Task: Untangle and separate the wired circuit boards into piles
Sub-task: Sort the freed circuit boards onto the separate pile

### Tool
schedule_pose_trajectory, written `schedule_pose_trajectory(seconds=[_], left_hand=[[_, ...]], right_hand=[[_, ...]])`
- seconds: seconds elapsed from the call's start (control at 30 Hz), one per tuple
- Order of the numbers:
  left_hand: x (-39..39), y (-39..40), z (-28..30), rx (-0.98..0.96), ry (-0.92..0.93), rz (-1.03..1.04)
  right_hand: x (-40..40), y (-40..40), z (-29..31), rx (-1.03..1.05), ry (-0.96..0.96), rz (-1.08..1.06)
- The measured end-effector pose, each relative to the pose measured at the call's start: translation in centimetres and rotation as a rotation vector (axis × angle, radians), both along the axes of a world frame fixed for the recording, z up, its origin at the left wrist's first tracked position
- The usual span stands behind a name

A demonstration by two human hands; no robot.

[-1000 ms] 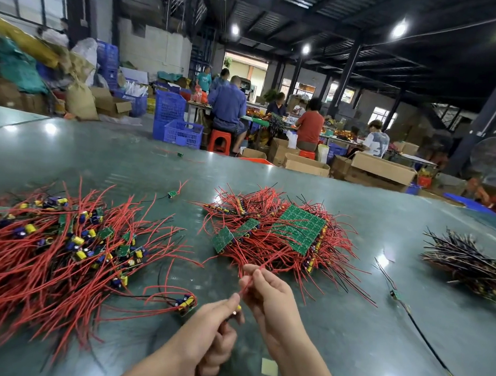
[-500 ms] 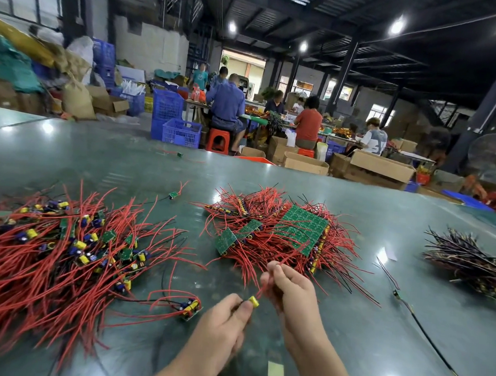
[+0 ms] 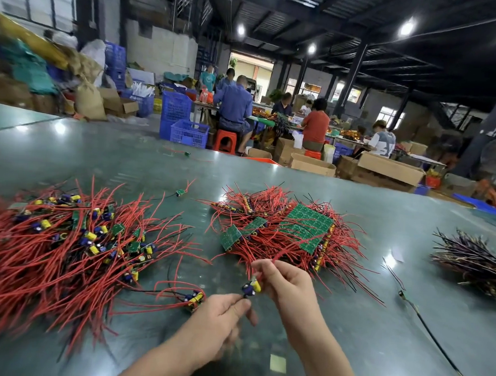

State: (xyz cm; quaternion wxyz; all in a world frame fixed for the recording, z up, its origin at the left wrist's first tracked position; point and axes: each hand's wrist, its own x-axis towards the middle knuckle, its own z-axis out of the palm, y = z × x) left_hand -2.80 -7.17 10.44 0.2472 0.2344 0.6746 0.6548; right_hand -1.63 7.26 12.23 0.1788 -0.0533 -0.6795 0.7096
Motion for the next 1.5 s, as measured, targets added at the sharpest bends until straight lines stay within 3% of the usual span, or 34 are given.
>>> schedule_pose_trajectory(seconds=[0.07,0.1,0.13,0.2,0.27,0.33,0.37,0.47,0.53,0.6,0.67,0.73,0.77,0.83,0.87,0.93,1.0,1.07,1.2,1.3,1.4,1.47,1.5], left_hand=[[0.0,-0.4,0.7,0.125,-0.345,-0.162],[0.0,-0.7,0.9,0.156,-0.435,-0.222],[-0.1,-0.8,1.0,0.165,-0.482,-0.259],[-0.2,-0.5,0.6,0.074,-0.437,-0.206],[-0.2,0.1,-0.4,-0.146,-0.13,-0.026],[-0.1,0.4,-1.2,-0.4,0.35,0.138],[-0.1,0.3,-1.5,-0.488,0.5,0.189],[-0.3,-0.3,-2.1,-0.721,0.752,0.288],[-0.4,-0.4,-1.9,-0.828,0.825,0.296],[-0.4,-0.1,-1.2,-0.619,0.635,0.219],[-0.2,0.1,-0.4,-0.18,0.184,0.023],[-0.4,-0.2,0.5,0.05,-0.203,-0.147],[-0.5,-0.6,0.8,0.068,-0.288,-0.191],[-0.8,-1.1,0.9,0.027,-0.293,-0.179],[-1.0,-1.3,0.8,-0.053,-0.173,-0.121],[-1.3,-1.6,0.2,-0.374,0.319,0.069],[-1.4,-2.0,0.0,-0.639,0.686,0.252],[-1.9,-2.5,-0.3,-0.721,0.858,0.382],[-2.9,-3.2,-0.7,-0.853,0.972,0.489],[-3.4,-3.2,-0.8,-0.76,0.854,0.485],[-3.5,-3.0,0.3,-0.31,0.357,0.365],[-3.9,-3.1,0.7,-0.129,0.05,0.235],[-4.1,-3.3,0.7,-0.163,0.035,0.211]], right_hand=[[-0.1,-0.2,-0.2,-0.201,-0.057,0.081],[-0.1,-0.2,-0.3,-0.266,-0.076,0.102],[-0.2,0.0,-0.4,-0.265,-0.077,0.091],[-0.3,0.7,-0.4,0.003,-0.049,-0.035],[-0.3,1.2,-0.5,0.281,-0.007,-0.156],[-0.4,1.5,-0.7,0.295,-0.012,-0.193],[-0.5,1.6,-0.8,0.273,-0.027,-0.187],[-0.3,2.2,-0.6,0.155,-0.036,-0.163],[-0.2,2.7,-0.2,0.031,-0.035,-0.164],[-0.2,2.8,0.1,-0.214,-0.072,-0.112],[-0.2,2.6,0.3,-0.568,-0.154,-0.034],[-0.2,2.5,0.6,-0.778,-0.17,0.005],[-0.1,2.7,0.7,-0.755,-0.142,-0.001],[-0.1,3.2,0.4,-0.459,-0.051,-0.116],[0.0,3.2,0.4,-0.274,-0.006,-0.193],[-0.2,3.4,0.0,-0.107,0.058,-0.281],[-0.4,3.4,-0.1,-0.287,0.032,-0.202],[-0.3,3.6,0.1,-0.467,-0.043,-0.038],[-0.2,4.7,0.0,-0.426,-0.069,-0.025],[-0.5,4.5,-0.1,-0.473,-0.037,-0.053],[-0.2,4.4,0.6,-0.613,0.007,0.083],[0.3,4.9,1.0,-0.409,0.064,0.095],[0.6,5.2,1.0,-0.182,0.076,0.038]])
